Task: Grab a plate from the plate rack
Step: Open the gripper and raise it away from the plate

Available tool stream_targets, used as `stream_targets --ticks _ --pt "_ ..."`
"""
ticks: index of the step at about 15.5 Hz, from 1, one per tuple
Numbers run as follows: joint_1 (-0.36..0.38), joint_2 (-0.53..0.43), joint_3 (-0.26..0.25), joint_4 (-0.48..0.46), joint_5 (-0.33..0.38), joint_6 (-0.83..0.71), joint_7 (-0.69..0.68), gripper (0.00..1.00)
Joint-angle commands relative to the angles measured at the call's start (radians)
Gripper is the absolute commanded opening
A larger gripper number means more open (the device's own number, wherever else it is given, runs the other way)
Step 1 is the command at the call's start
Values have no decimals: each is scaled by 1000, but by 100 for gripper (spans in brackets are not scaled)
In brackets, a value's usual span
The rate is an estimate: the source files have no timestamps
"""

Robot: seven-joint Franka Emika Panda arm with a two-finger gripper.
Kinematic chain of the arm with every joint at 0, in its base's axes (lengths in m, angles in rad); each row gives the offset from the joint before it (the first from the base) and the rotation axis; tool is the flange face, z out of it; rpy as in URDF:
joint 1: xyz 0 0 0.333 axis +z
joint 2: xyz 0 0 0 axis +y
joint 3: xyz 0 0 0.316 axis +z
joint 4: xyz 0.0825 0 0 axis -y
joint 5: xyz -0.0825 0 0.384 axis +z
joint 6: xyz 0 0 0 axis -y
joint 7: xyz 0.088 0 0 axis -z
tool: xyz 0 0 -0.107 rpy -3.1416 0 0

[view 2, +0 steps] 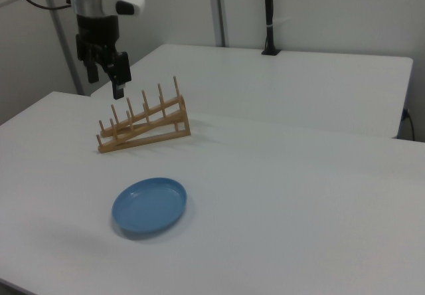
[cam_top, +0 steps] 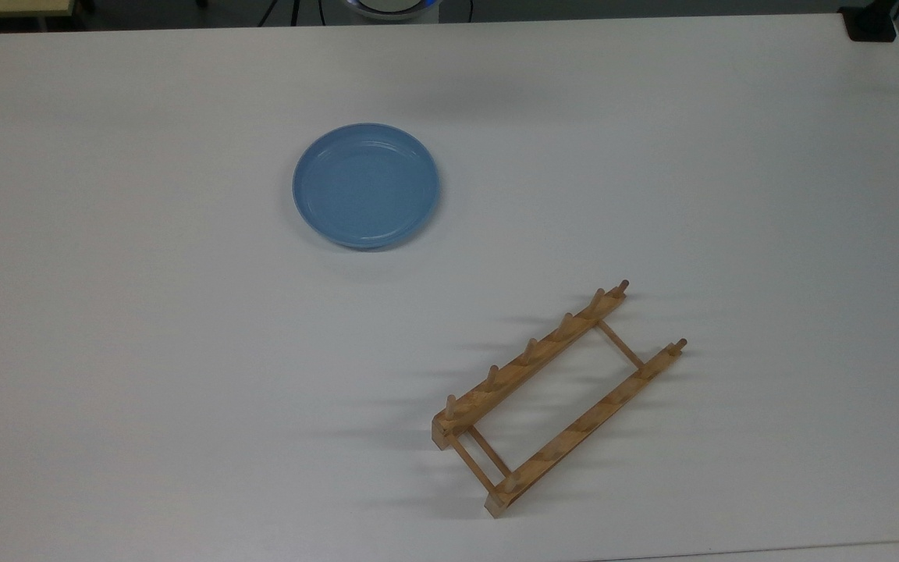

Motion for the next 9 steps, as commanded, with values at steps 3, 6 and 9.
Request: stream_targets --ticks 3,6,9 --pt "33 -16 -21 -85 -108 255 -169 100" --pt "34 -13 -29 -85 -121 280 -171 100" --pt "45 -13 -29 -85 -121 270 -177 100"
